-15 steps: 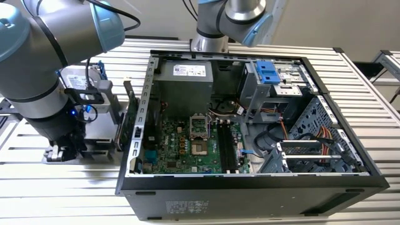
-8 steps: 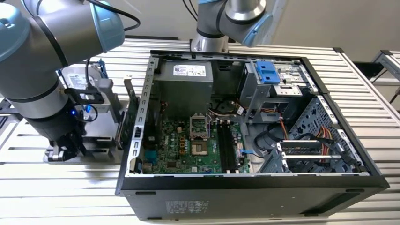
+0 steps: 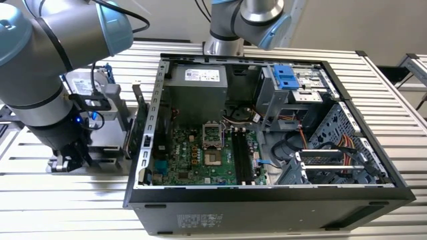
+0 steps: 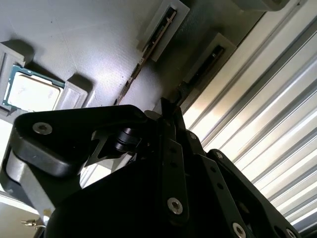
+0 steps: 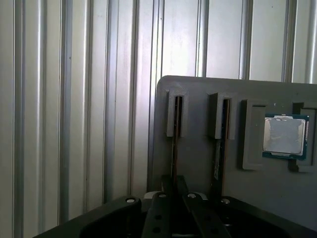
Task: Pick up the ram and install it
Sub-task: 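Pick up the ram and move it above insertion slot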
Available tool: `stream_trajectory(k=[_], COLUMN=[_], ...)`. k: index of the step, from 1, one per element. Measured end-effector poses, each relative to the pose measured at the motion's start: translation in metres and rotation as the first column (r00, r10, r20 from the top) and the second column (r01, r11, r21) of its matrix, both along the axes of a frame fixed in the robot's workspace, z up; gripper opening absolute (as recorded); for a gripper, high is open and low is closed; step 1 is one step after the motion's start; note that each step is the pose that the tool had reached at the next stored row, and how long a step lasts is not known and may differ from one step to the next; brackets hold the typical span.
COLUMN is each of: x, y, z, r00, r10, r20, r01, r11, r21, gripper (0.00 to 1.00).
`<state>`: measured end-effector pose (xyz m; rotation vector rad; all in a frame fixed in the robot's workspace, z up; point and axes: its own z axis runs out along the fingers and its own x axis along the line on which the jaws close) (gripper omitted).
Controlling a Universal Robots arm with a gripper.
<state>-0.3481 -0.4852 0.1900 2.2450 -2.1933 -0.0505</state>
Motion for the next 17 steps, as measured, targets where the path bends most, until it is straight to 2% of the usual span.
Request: stream_trajectory(k=[5,17], x=[0.0,0.0], y=[0.0,0.0], z=[0.0031,0.0152], r00=[1.0,1.0], r10=[0.0,0.0], r20=[0.0,0.0], r01=[0.0,0.0], r11=[1.0,1.0], r21=[0.0,0.0], gripper=[0.0,0.0])
